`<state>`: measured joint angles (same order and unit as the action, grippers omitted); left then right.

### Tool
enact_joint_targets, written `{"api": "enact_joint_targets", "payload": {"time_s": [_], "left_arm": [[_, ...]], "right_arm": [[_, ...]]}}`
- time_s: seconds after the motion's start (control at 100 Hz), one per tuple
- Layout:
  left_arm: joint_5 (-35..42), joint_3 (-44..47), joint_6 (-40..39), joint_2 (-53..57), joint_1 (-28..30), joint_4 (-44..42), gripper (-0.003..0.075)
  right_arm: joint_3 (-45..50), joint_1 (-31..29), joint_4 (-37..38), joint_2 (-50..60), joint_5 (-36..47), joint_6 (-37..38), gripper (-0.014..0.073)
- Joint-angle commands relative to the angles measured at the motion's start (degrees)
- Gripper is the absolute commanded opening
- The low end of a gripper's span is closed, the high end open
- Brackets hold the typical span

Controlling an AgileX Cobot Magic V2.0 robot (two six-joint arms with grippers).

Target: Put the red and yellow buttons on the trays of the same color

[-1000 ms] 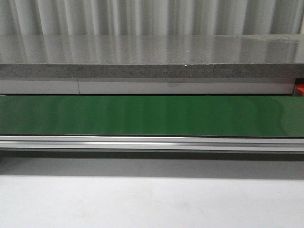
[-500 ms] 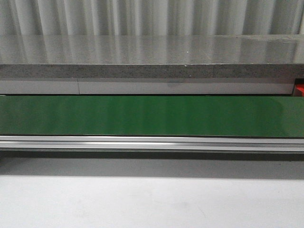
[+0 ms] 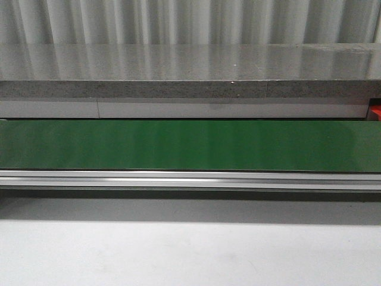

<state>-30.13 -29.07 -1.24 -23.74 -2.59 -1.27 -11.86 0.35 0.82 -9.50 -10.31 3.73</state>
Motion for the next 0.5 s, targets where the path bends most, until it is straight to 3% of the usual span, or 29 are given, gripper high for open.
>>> {"api": "enact_joint_targets", "payload": {"time_s": [0.0, 0.24, 0.49], "left_arm": [[4.70, -1.44, -0.05, -0.26, -0.52, 0.27, -0.0020], [4.70, -1.44, -0.05, -0.26, -0.52, 0.27, -0.0020], [4.70, -1.44, -0.05, -0.26, -0.52, 0.27, -0.0020]], "right_arm": [[1.21, -0.09, -0.82, 2.98, 5.54, -0.03, -0.0067], [7.00, -0.09, -2.29, 11.10, 6.26, -0.03, -0.0067], [11.42, -0.25, -2.35, 11.03, 10.78, 1.08, -0.0067]]}}
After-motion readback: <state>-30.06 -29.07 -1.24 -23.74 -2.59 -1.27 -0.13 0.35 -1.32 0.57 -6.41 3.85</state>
